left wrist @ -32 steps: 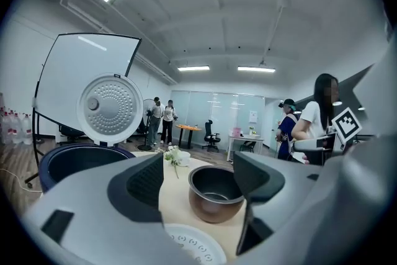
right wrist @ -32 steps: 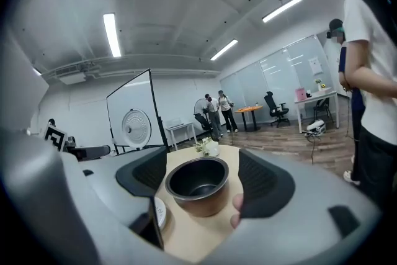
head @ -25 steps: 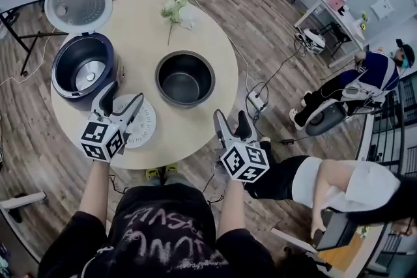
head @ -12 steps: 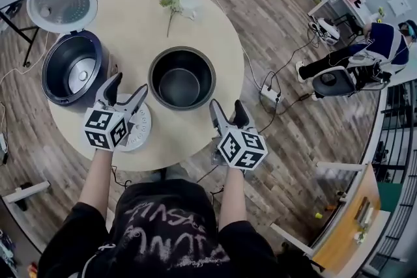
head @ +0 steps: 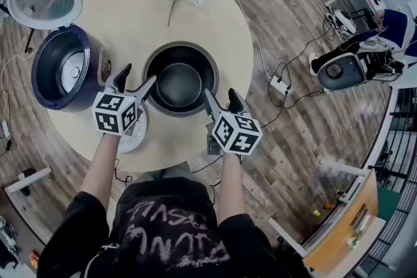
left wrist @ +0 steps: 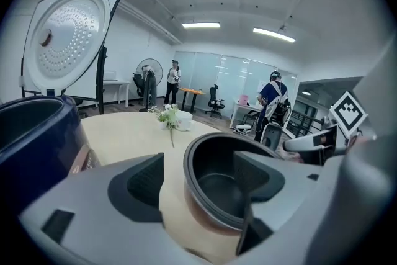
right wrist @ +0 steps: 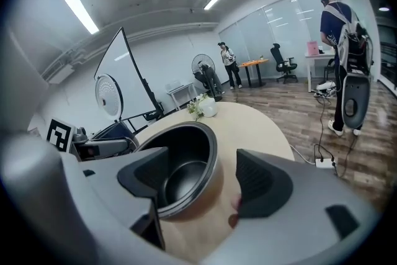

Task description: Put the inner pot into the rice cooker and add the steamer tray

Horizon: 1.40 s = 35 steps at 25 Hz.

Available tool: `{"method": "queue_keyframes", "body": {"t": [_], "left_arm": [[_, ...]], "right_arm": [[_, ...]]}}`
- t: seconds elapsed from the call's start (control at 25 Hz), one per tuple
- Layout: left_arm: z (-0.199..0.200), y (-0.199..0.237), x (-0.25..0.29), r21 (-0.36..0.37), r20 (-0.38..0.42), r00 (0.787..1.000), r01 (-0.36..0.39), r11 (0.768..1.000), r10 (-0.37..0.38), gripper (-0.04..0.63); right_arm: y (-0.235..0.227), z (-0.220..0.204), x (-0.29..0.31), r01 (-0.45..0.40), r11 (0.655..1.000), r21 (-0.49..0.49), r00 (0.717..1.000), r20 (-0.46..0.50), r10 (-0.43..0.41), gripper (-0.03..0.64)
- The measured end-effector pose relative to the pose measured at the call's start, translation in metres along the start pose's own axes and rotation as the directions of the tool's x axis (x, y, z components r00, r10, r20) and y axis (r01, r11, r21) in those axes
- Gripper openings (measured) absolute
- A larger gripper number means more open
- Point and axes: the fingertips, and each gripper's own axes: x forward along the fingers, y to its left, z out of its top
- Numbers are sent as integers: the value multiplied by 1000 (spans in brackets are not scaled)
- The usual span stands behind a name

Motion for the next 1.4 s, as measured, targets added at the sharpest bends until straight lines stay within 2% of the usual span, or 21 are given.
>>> {"method": "queue_keyframes", "body": {"t": [0.32, 0.44, 0.72, 0.8, 0.88, 0.96, 1.16, 1.4], "left_arm": [[-28, 12, 31, -50, -87, 995, -44, 998, 39, 342], [-34, 18, 33, -55, -106, 992, -74, 996, 68, 247], [-37, 16, 36, -59, -129, 989, -76, 995, 68, 194], [-38, 15, 36, -62, -134, 988, -78, 995, 70, 162], [-38, 14, 37, -60, -140, 987, -84, 995, 75, 135], [-38, 13, 37, -62, -145, 986, -92, 994, 82, 130], [-42, 13, 36, -135, -157, 983, -118, 984, 96, 106], [-43, 11, 23, -215, -91, 989, -131, 968, 114, 91]], "right_arm": [[-13, -17, 37, -1, 1000, -7, 996, -87, 0, 332], [-17, -26, 45, 18, 999, -43, 991, -129, -23, 310], [-18, -32, 54, -6, 1000, -17, 985, -173, 3, 294], [-14, -32, 54, -19, 1000, -14, 983, -184, 16, 263], [-8, -32, 55, -36, 999, -19, 982, -188, 32, 200], [-6, -32, 56, -41, 999, -30, 980, -196, 35, 163], [-7, -33, 55, -15, 998, -68, 978, -208, 0, 143], [-4, -30, 50, -5, 993, -115, 985, -169, -15, 120]]}}
